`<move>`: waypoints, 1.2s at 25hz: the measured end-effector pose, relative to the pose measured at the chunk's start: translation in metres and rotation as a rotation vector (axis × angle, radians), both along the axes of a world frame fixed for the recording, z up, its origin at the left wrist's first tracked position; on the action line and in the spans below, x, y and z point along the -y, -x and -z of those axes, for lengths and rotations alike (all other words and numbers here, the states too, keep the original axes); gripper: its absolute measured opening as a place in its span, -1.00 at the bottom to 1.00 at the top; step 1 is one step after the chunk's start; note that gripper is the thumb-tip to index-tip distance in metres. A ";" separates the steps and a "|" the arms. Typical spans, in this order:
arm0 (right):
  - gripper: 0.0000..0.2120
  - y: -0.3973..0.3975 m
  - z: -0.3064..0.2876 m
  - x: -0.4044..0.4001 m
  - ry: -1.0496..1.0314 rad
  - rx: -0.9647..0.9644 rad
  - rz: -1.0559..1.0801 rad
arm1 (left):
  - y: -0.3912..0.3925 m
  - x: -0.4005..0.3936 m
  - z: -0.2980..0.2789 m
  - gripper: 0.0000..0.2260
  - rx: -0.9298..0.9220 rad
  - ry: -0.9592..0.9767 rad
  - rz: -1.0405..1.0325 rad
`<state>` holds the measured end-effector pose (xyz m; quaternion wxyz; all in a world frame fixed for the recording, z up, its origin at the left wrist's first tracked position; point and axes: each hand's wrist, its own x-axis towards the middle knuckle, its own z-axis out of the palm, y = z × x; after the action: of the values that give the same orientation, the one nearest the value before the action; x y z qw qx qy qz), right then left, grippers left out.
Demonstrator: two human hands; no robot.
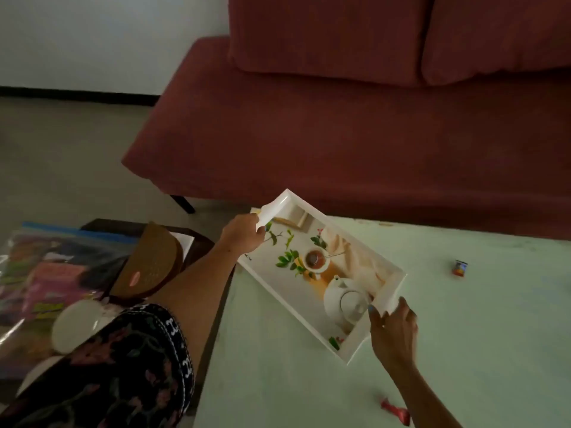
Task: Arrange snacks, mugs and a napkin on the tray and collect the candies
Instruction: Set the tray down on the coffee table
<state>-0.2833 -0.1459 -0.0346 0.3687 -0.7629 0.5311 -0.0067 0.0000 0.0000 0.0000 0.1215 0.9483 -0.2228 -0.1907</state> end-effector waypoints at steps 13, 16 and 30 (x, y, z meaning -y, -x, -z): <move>-0.51 0.011 0.069 0.031 -0.265 0.113 0.363 | -0.070 0.013 0.101 -0.77 -0.078 0.142 -0.394; -0.48 0.021 0.045 0.060 -0.219 0.019 0.258 | -0.036 -0.022 0.090 -0.84 -0.264 0.257 -0.515; -0.50 0.065 0.033 0.090 -0.191 -0.138 0.017 | 0.097 -0.076 0.085 -0.87 -0.267 0.355 -0.554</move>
<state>-0.3480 -0.2360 -0.0678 0.4023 -0.7182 0.5600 0.0933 -0.0972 0.0761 -0.0853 0.3593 0.9037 0.0309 -0.2310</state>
